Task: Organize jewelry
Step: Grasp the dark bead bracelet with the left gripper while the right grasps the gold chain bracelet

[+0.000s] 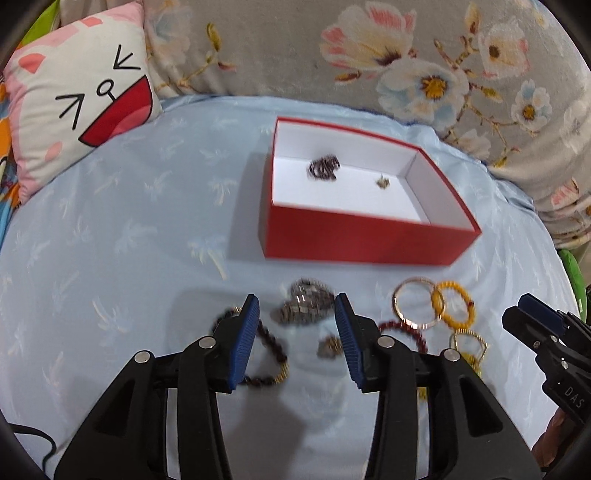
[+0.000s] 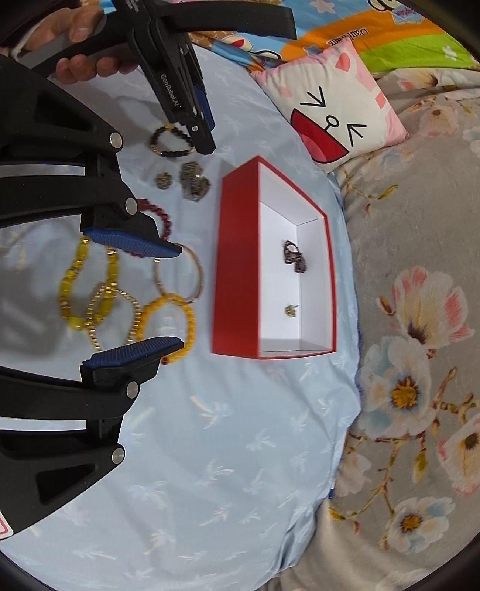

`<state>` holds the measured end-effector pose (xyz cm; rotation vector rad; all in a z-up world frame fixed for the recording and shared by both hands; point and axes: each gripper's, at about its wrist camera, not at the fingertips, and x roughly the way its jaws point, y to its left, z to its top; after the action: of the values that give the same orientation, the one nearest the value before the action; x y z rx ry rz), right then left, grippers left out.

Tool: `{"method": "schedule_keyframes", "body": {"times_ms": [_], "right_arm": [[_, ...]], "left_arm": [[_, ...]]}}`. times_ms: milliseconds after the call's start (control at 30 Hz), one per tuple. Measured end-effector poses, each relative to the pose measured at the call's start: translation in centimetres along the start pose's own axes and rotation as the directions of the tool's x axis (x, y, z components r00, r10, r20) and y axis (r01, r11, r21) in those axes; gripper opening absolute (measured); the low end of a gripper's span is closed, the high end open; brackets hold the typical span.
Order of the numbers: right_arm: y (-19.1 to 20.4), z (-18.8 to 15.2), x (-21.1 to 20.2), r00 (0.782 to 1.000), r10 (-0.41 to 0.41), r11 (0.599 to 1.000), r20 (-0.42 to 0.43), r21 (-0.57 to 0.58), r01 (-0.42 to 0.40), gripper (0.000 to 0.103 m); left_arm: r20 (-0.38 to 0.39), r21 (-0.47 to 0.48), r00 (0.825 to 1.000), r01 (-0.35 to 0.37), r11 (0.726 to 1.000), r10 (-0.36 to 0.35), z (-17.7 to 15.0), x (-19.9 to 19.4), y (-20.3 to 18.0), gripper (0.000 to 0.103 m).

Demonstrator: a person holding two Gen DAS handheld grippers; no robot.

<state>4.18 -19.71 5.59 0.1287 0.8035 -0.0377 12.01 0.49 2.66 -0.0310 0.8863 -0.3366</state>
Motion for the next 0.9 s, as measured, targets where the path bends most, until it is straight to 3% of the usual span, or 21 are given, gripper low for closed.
{"method": "schedule_keyframes", "body": {"times_ms": [233,433,633,900], "right_arm": [[-0.2,-3.6,-0.1,0.999,-0.028,1.000,-0.040,-0.006,0.028,0.044],[-1.5,-5.4,0.7,0.996,-0.032,0.999,-0.078,0.038,0.035,0.044],[-2.2,-5.5,1.6,0.995,-0.013,0.997,-0.096,0.070,0.020,0.044],[-3.6,-4.9,2.4,0.995,-0.051,0.991,-0.088,0.117,0.061,0.041]], "left_arm": [[-0.012,0.031,0.999,-0.044,0.999,0.044,-2.8,0.2,-0.7,0.041],[-0.014,-0.032,0.997,-0.071,0.997,0.070,-3.4,0.0,1.8,0.041],[-0.009,-0.090,0.995,-0.098,0.991,0.098,-3.4,-0.3,4.4,0.041],[-0.014,-0.147,0.992,-0.128,0.981,0.128,-2.9,-0.1,6.9,0.041]]}}
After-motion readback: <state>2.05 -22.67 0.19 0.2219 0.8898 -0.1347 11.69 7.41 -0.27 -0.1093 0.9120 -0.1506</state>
